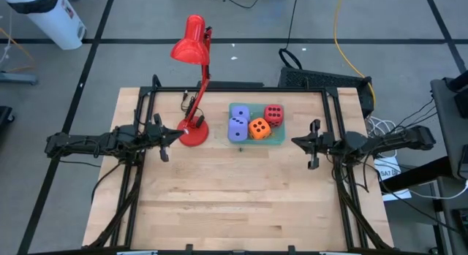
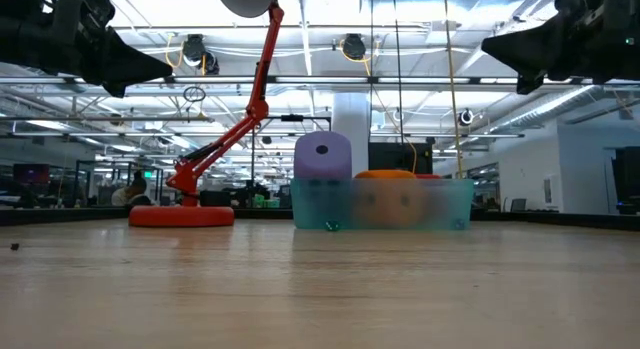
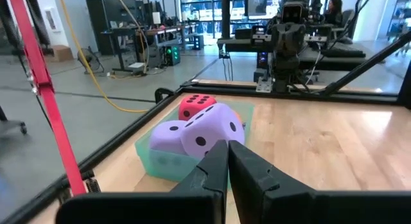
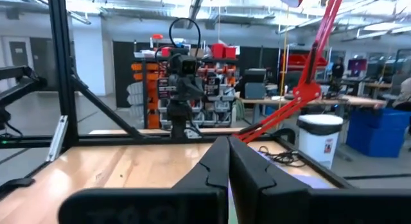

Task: Pick & Place Dice
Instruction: Put the green die into the green bin

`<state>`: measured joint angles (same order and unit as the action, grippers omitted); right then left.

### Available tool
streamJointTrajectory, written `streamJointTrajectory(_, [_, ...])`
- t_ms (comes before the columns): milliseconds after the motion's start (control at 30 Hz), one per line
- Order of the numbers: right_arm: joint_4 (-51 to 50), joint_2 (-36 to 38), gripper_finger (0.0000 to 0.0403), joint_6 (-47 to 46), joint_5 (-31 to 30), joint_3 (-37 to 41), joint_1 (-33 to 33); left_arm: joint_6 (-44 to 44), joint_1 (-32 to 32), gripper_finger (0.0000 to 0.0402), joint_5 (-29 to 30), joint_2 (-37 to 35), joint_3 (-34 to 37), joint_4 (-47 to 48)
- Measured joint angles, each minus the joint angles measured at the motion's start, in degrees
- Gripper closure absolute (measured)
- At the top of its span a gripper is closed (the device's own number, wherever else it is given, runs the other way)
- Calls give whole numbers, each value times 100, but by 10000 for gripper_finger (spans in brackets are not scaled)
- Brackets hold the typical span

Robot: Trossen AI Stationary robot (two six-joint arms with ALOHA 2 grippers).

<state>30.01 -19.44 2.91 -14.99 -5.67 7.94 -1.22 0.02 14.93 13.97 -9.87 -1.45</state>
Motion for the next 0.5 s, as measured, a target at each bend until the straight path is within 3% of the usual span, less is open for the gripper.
streamJointTrajectory(133, [-3,116,402,422,-122,92,2,495,1,376,-164,3,0,-2])
streamJointTrajectory(300, [-52,-364,402,477,-142,12,151,22,-144,376,-1543,453,0,-277])
streamJointTrajectory(500, [14,-1466,403,538,-818,-417,556,-70,-490,382,-1163,1966,-13,-1724])
